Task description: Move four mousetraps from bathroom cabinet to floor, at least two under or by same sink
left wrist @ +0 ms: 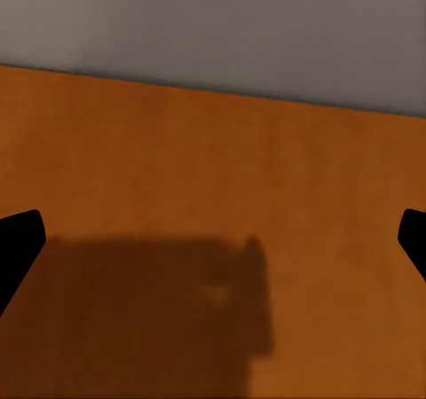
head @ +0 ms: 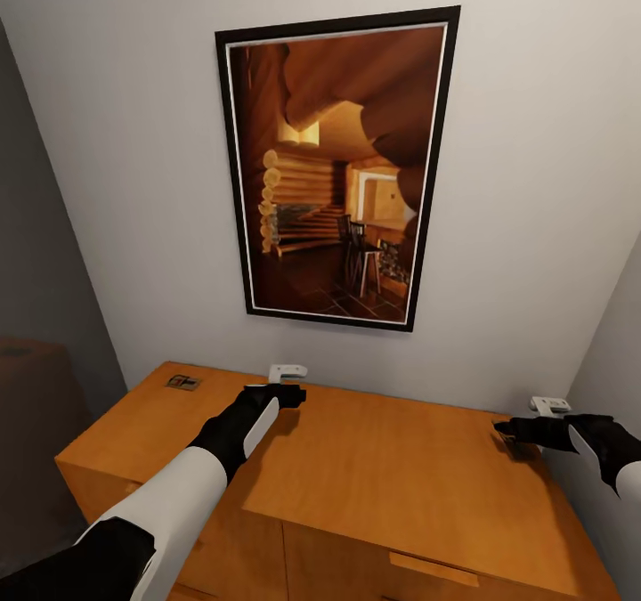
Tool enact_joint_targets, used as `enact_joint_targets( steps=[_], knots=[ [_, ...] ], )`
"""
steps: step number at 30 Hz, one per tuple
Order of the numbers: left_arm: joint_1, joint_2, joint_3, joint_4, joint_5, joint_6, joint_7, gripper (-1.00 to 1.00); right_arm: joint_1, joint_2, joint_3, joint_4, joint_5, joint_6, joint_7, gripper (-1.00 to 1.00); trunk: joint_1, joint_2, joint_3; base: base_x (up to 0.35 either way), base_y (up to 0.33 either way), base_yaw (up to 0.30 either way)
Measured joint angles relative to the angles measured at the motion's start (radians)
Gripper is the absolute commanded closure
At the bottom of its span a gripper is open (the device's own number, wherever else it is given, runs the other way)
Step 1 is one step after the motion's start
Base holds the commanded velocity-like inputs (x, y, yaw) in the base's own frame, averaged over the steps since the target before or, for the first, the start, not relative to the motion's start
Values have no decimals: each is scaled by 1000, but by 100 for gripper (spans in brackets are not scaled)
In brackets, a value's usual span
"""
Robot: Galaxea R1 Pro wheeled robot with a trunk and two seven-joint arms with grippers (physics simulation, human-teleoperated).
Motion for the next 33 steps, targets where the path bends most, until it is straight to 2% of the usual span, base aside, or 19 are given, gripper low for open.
enact_joint_targets(
  steps=[33],
  knots=[
    [0, 0, -1, -1, 0, 0, -4, -100, 0, 12, 0, 3, 1, -3, -13, -100, 0, 0, 0, 0, 0, 0]
  ],
)
